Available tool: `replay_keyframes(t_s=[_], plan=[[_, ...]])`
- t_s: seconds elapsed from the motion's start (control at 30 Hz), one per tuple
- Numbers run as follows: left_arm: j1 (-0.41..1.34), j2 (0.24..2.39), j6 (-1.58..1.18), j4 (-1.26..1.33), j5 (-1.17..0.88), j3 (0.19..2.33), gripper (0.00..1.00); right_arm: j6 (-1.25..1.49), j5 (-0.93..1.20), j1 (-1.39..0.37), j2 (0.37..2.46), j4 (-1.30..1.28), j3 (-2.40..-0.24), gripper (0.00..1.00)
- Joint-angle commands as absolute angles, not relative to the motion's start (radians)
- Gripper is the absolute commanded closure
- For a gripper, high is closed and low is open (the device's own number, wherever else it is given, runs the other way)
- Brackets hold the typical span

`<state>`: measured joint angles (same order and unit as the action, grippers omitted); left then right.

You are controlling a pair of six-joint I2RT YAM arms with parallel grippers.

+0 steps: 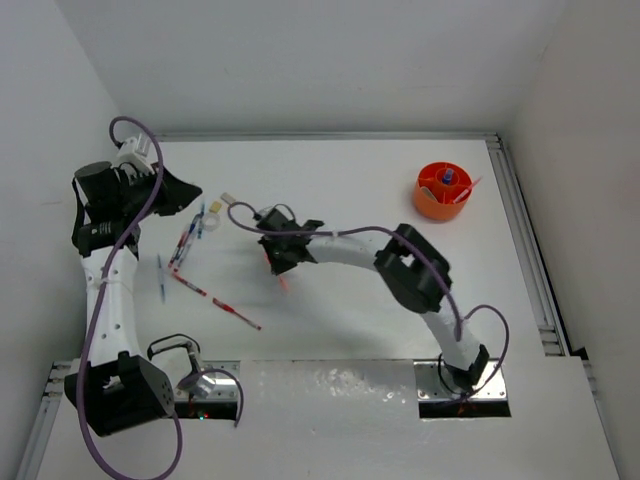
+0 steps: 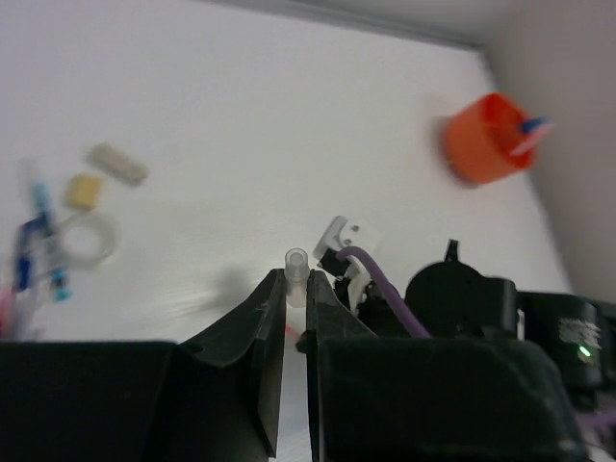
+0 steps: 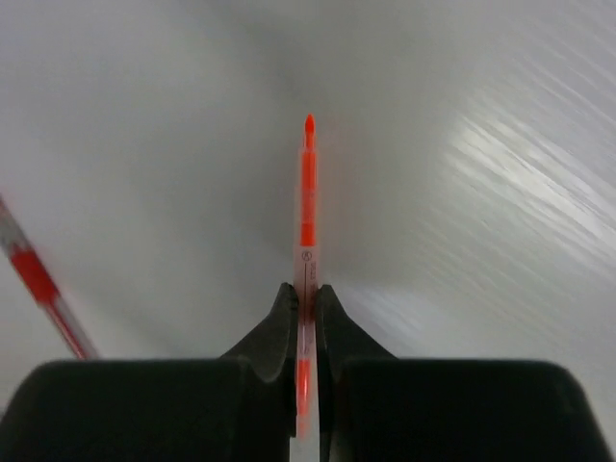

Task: Sort the stationery into containers
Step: Pick up the pen from the center of the board, then close the pen cap on the pen.

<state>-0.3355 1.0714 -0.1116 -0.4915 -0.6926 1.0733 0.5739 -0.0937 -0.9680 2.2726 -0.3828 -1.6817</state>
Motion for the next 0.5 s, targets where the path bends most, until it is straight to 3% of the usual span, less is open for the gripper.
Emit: replay_keyframes(t_s=[0.0,0.23,0.47], plan=[[-0.312,1.054,-0.375,-0.168,-1.061,1.032,1.00,0.489,0.116,-0.855,1.984,-0.049,-1.429,1.00],[-0.157,1.012,-0.380,0.076,-0.999,1.075,1.00,0.269,0.297,-0.717,1.519,-0.008,-1.191,1.00],[-0.012,1.074,-0.541,0.313,-1.034,1.132,1.00,0.157,0.342,-0.663,1.287,-0.078,-1.123,1.00]])
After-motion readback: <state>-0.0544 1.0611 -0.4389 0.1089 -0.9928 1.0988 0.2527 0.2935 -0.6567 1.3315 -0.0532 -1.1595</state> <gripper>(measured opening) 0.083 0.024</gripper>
